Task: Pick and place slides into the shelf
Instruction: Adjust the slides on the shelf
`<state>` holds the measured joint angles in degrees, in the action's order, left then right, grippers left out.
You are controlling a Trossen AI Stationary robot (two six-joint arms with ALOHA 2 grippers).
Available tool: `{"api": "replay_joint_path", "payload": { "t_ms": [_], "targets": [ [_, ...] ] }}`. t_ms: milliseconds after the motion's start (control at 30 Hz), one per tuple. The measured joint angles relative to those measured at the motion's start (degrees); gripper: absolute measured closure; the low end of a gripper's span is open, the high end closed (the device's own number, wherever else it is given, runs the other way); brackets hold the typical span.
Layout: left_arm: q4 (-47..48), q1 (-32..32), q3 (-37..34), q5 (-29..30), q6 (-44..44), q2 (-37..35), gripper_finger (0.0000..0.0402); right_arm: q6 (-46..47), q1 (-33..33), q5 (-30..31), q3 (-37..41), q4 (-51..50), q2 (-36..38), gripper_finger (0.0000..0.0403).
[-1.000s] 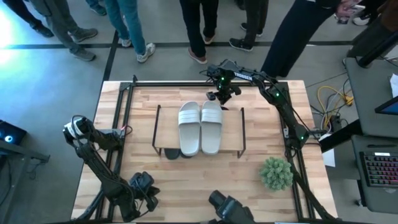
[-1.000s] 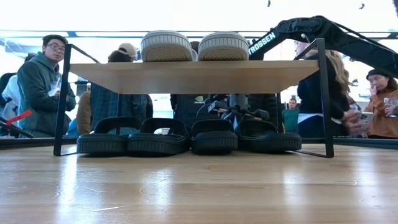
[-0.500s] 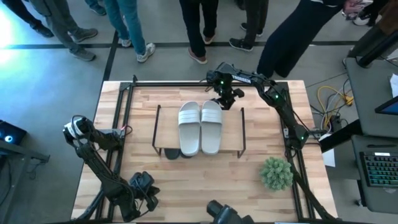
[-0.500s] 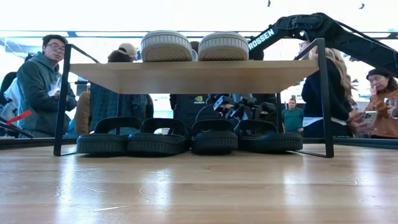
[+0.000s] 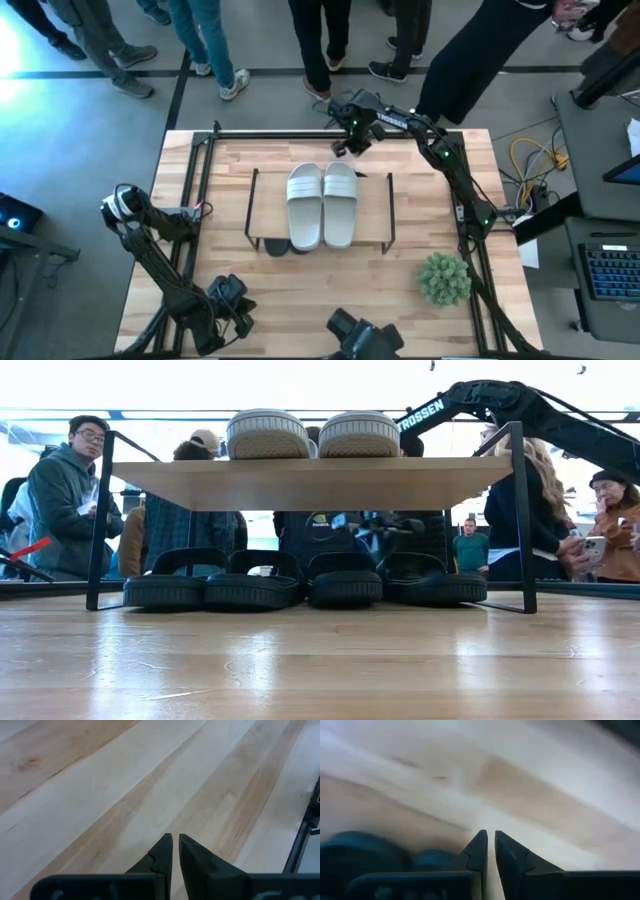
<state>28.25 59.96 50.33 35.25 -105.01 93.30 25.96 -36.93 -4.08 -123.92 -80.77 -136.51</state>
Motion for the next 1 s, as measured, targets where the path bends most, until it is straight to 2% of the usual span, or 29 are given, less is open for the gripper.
{"api": "replay_joint_path", "payload": {
  "t_ms": [67, 167, 367, 533, 867, 1000],
  "targets": [
    [-0.01, -0.01, -0.08, -0.01, 0.0, -0.3, 0.0385, 0.61, -0.04, -4.27, 0.12, 1.07, -0.09, 0.0375],
    [0.19, 0.0, -0.09, 0.01, 0.0, -0.67, 0.0385, 0.63, 0.09, -6.46, 1.85, 2.24, -0.22, 0.0384],
    [0.99, -0.02, 0.0, 0.01, -0.01, -0.86, 0.0385, 0.58, 0.23, -6.85, 3.2, 4.24, -0.26, 0.0394],
    [1.0, -0.02, -0.02, 0.01, 0.0, -0.86, 0.0385, 0.34, 1.06, -9.42, 4.18, 4.35, -0.26, 0.0395],
    [1.05, 0.0, -0.02, 0.01, 0.0, -0.86, 0.0385, -0.05, 2.16, -9.37, 7.06, 4.51, -0.35, 0.0395],
    [1.16, 0.0, -0.02, -0.01, 0.0, -0.86, 0.0385, -0.41, 2.15, -8.74, 7.06, 1.22, -0.29, 0.0394]
  ]
}}
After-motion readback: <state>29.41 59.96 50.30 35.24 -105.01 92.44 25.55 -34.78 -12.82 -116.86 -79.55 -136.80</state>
